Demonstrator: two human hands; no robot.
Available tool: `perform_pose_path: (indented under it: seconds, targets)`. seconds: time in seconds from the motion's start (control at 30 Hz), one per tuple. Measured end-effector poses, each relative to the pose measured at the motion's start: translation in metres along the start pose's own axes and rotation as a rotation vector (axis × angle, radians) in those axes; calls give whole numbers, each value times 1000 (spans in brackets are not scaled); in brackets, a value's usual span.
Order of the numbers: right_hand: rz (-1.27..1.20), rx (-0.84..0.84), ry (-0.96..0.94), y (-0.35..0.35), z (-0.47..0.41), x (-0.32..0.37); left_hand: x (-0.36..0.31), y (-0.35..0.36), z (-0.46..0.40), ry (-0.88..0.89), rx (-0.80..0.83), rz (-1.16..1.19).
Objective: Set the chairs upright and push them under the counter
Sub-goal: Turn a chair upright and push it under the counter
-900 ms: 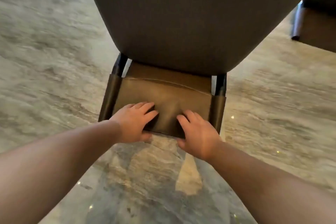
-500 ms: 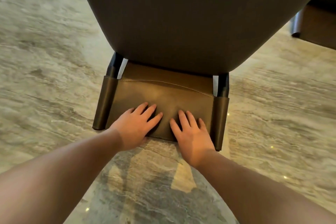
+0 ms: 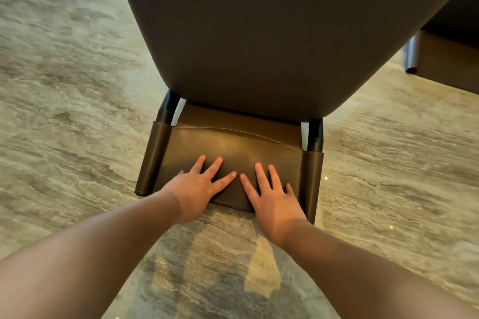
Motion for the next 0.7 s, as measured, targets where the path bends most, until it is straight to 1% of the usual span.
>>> perform_pose_path:
  seconds: [0.1, 0.17, 0.23, 0.33, 0.47, 0.7]
  targets:
    - [0, 9, -23, -16, 9, -4, -1, -18, 12, -5, 32, -2]
    - [-7, 5, -32, -29, 16, -8, -2, -31, 22, -9, 18, 1]
    - [-11, 19, -36, -51, 26, -14, -4, -52, 35, -9, 17, 6]
    - [-46, 43, -39, -99, 44, -24, -3, -100, 59, -31, 43, 52]
    - [-69, 86, -52, -191, 68, -48, 5, -194, 95, -58, 58, 124]
    - [-132, 93, -129, -364, 101, -115, 25, -368, 140, -48, -36, 147]
Point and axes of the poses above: each hand's wrist, its own z-axis away from the middle knuckle, its own y-axis out of the palm, x = y × z, the point moved 2 cm from there along -z, towards the middle knuckle
